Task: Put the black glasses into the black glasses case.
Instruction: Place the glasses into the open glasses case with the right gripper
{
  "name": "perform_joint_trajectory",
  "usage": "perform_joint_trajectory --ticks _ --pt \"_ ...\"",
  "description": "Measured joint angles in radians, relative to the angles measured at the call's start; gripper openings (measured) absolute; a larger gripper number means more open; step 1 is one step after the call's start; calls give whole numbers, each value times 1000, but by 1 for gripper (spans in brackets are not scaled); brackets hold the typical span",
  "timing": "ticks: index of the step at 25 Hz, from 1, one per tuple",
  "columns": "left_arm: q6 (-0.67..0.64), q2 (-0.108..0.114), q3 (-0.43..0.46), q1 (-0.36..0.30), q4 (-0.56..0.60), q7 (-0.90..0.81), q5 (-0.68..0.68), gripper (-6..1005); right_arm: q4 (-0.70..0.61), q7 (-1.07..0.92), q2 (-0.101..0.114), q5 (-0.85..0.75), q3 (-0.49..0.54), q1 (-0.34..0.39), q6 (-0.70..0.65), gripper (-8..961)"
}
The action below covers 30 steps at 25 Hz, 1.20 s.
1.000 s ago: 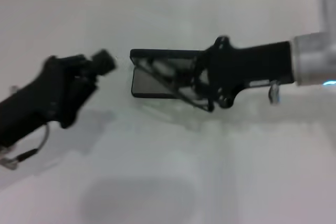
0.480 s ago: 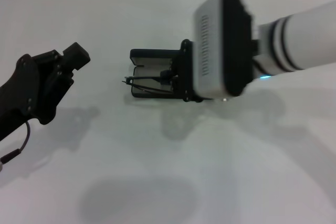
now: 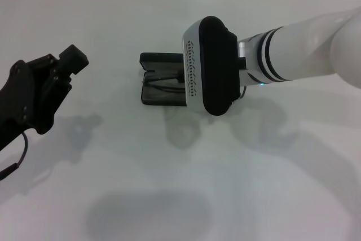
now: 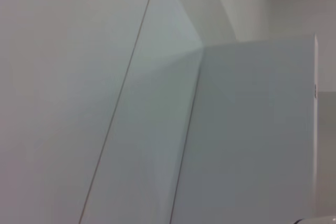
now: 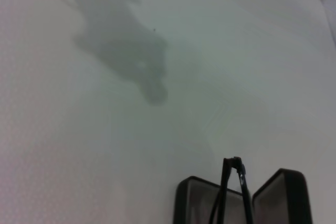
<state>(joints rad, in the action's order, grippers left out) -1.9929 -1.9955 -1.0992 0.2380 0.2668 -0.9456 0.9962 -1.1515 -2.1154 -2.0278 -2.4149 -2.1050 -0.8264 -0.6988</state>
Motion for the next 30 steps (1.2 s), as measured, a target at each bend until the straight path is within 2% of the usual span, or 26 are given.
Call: perform_joint_trajectory --ticks 7,30 --pt "-1 -2 -1 -2 0 1 -3 42 45 -1 0 -1 -11 -24 26 75" --pt "-1 -3 -1 -3 0 1 -4 43 62 -29 0 -3 -22 -18 49 78"
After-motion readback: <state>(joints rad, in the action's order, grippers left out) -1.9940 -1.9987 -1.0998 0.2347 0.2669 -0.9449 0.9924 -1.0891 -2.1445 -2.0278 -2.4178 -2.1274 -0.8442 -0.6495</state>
